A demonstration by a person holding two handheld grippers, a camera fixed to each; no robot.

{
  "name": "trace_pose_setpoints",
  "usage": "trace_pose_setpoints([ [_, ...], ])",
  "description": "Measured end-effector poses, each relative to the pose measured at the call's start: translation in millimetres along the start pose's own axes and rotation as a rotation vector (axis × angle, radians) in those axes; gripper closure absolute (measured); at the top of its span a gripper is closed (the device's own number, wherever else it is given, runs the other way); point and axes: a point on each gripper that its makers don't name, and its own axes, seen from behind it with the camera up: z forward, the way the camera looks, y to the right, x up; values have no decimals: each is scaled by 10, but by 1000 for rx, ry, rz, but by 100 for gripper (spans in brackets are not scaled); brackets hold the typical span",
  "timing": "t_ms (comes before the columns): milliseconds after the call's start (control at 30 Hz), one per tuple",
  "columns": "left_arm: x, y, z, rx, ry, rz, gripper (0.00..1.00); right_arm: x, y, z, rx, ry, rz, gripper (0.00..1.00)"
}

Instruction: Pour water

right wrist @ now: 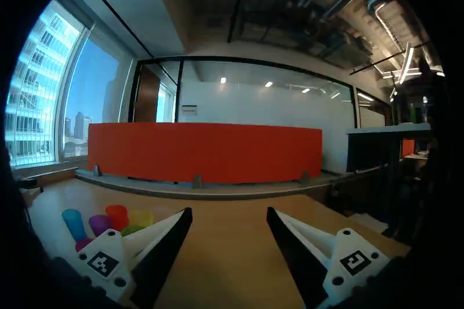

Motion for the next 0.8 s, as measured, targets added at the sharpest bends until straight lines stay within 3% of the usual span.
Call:
trace_pose_setpoints([
  [800, -163, -24, 18, -11, -9, -25, 14, 73, -61, 14, 3, 8, -11, 1],
])
